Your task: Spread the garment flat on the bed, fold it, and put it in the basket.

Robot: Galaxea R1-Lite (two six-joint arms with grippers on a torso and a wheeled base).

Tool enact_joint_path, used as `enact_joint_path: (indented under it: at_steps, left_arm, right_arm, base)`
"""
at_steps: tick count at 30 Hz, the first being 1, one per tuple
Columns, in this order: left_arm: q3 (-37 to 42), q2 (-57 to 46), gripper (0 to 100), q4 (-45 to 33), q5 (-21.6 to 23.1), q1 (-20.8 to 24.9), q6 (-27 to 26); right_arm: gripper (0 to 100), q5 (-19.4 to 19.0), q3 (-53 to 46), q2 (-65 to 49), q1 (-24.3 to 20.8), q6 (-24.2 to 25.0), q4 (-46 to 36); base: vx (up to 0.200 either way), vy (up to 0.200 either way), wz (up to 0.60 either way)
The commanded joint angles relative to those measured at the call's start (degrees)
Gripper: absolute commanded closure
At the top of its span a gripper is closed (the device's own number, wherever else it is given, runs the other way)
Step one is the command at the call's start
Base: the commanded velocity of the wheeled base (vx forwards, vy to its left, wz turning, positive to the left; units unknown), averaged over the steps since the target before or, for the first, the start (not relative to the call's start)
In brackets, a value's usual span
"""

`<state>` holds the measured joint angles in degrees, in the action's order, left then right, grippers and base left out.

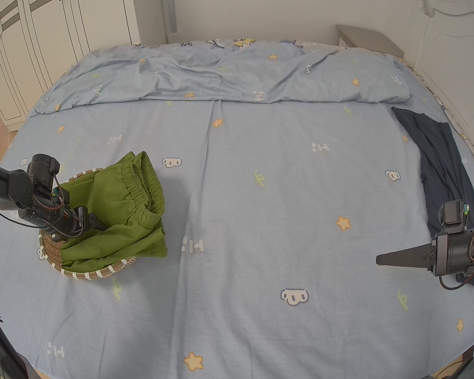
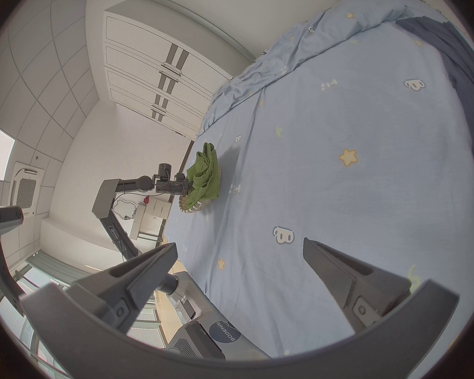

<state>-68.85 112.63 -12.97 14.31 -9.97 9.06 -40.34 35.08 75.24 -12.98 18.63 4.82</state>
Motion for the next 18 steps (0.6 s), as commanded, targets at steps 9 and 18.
enact_joint_path:
  at_steps: [9, 18]
  left_arm:
    - [1.0, -13.14, 0, 0.49, 0.1, -0.14, 1.75]
    - [1.7, -21.05, 0, 0.49, 0.01, -0.14, 2.02]
  right_arm:
    - [0, 0.0, -0.02, -0.01, -0.02, 0.01, 0.02]
    - [0, 0.0, -0.02, -0.27, -0.02, -0.08, 0.02]
  base:
    - [0.0, 0.0, 0.0]
    - [0.0, 0.0, 0.0]
